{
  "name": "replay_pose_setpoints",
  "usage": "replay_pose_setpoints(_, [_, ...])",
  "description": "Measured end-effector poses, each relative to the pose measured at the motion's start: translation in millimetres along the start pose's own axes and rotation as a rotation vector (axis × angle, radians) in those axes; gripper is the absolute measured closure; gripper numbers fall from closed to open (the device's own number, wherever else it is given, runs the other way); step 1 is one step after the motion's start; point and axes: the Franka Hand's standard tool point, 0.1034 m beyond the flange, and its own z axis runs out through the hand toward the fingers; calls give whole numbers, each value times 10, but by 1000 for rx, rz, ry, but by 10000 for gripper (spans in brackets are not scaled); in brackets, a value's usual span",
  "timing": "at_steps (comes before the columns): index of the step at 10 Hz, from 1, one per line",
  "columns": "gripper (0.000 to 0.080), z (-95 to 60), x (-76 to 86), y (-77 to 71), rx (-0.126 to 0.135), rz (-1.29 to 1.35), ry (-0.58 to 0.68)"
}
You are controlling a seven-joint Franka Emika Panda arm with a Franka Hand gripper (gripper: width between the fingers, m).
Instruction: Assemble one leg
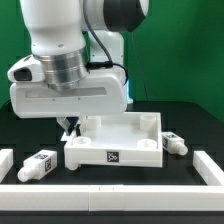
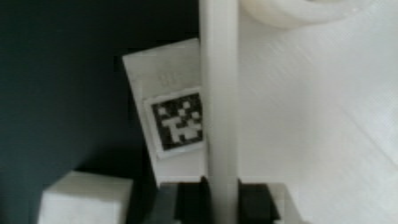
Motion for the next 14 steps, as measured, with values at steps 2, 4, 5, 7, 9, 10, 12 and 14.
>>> replay_pose_setpoints(2, [745, 62, 256, -254, -26, -51, 11])
replay_pose_setpoints(4, [745, 223, 451, -266, -39, -148, 19])
replay_pose_setpoints(5, [745, 231, 450, -263, -39, -140, 18])
replay_pose_setpoints(7, [745, 245, 445, -259, -40, -140, 15])
replay_pose_setpoints(9, [745, 266, 444, -261, -43, -142, 14])
replay_pose_setpoints(10, [745, 325, 529, -350, -76, -169, 49])
replay_pose_setpoints(12, [745, 316, 685, -576, -101, -197, 73])
replay_pose_setpoints(14, [745, 330, 668, -691, -114, -168, 43])
